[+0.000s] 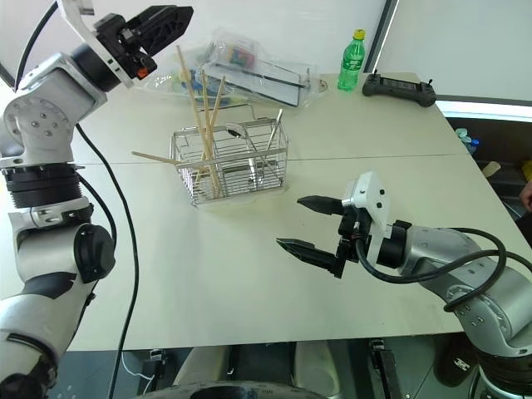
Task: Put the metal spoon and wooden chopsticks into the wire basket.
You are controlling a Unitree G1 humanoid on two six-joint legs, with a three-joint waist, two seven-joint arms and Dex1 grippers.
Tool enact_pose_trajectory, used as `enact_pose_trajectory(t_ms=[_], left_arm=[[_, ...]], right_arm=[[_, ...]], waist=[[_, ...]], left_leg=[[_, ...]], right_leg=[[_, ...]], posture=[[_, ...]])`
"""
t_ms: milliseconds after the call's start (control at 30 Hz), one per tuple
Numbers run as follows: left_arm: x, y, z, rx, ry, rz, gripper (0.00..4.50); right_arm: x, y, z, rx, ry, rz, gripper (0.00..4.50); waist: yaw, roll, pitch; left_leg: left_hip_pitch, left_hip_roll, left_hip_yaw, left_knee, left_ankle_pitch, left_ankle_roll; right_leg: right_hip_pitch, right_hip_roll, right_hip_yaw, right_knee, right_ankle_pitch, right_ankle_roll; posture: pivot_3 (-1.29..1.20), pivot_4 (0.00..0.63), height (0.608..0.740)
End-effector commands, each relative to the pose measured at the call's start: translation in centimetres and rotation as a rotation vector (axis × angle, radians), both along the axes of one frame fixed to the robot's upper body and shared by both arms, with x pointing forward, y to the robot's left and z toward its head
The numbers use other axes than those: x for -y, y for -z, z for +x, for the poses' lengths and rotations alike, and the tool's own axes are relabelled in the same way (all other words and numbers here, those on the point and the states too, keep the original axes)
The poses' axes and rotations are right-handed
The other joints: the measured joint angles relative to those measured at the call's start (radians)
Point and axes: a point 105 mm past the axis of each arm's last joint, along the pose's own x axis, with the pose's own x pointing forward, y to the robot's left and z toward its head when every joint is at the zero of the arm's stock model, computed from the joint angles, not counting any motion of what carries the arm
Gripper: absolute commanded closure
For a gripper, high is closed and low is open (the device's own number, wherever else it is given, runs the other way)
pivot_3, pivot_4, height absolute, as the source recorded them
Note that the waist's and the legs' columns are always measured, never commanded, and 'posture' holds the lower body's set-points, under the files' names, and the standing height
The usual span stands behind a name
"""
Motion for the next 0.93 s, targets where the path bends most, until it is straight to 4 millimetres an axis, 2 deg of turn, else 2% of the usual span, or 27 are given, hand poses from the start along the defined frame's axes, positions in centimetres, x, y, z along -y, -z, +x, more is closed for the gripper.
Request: enact_pose_trajectory(t_ms=[33,133,233,333,467,533,633,700,767,833,933], left_arm=[[-0.1,-1.9,-1.6,0.093,0.015,-0.02,0.05],[-0.8,-2.8,-2.3,0.148,-0.02,-0.007,0.05],[-2.3,-4.1,-3.1,0.202,-0.038,0.033,0.05],[-4.3,-4.9,-4.6,0.283,-0.038,0.148,0.05],[-7.0,-4.6,-5.3,0.347,-0.109,0.329,0.05],[-9.0,-3.6,-6.3,0.417,-0.167,0.483,0.05],[-10.1,-0.9,-7.8,0.356,-0.089,0.671,0.05],[-10.9,2.9,-9.5,0.231,0.021,0.845,0.05],[-11.2,5.3,-10.7,0.158,0.087,0.944,0.05],[-11.3,6.6,-11.3,0.131,0.112,0.981,0.05],[-11.0,7.3,-11.5,0.12,0.112,0.97,0.05]], right_arm=[[0.2,-1.0,-0.1,0.041,0.01,0.017,0.0],[0.7,-1.3,0.4,0.059,0.03,0.007,0.0],[2.0,-2.4,1.5,0.099,0.071,0.0,0.0],[3.5,-4.3,2.5,0.152,0.106,0.006,0.0],[5.0,-6.0,3.4,0.192,0.147,0.007,0.0],[5.8,-6.4,3.9,0.208,0.173,-0.008,0.0],[6.3,-6.4,4.1,0.209,0.181,-0.013,0.0],[6.6,-6.2,4.1,0.204,0.182,-0.013,0.0],[6.7,-6.1,4.2,0.199,0.184,-0.011,0.0],[6.7,-6.1,4.3,0.194,0.183,-0.009,0.0],[6.7,-5.9,4.5,0.186,0.179,-0.002,0.0]], waist=[[0.0,0.0,0.0],[0.0,0.0,0.0],[-0.005,0.0,0.0],[-0.01,0.001,0.0],[-0.002,0.002,0.0],[-0.002,0.003,0.0],[-0.002,0.003,0.0],[-0.004,0.003,0.0],[-0.003,0.003,0.0],[0.001,0.003,0.001],[0.004,0.003,0.001]], left_leg=[[0.0,0.0,0.0,0.0,0.0,0.0],[0.0,0.0,0.0,0.0,0.0,0.0],[0.0,0.0,0.0,0.0,0.0,0.0],[0.0,0.001,0.003,-0.001,0.0,0.0],[0.001,0.001,0.003,-0.002,0.0,0.0],[0.0,0.001,0.003,-0.002,0.0,0.0],[0.0,0.001,0.004,-0.003,0.0,0.0],[-0.001,0.002,0.005,-0.003,0.0,0.0],[0.0,0.004,0.007,-0.004,0.0,0.0],[0.0,0.005,0.008,-0.004,0.0,0.0],[-0.001,0.007,0.01,-0.003,0.0,0.0]], right_leg=[[0.0,0.0,0.0,0.0,0.0,0.0],[0.0,0.0,0.0,0.0,0.0,0.0],[0.0,0.0,0.0,0.0,0.0,0.0],[-0.002,0.001,0.0,0.0,0.001,-0.001],[-0.002,0.001,0.0,0.0,0.0,-0.002],[-0.002,0.001,0.001,-0.001,0.0,-0.003],[-0.002,0.0,0.001,-0.002,-0.001,-0.005],[-0.002,-0.001,0.002,-0.002,-0.001,-0.005],[-0.003,-0.002,0.003,-0.002,-0.002,-0.005],[-0.004,-0.002,0.003,-0.003,-0.002,-0.006],[-0.003,-0.003,0.003,-0.003,-0.002,-0.007]], posture=[[0.0,0.15,0.738],[0.0,0.15,0.738],[0.0,0.15,0.738],[0.0,0.15,0.738],[0.0,0.15,0.738],[0.0,0.15,0.738],[0.0,0.15,0.738],[0.0,0.15,0.738],[0.0,0.15,0.738],[0.0,0.15,0.738],[0.0,0.15,0.738]])
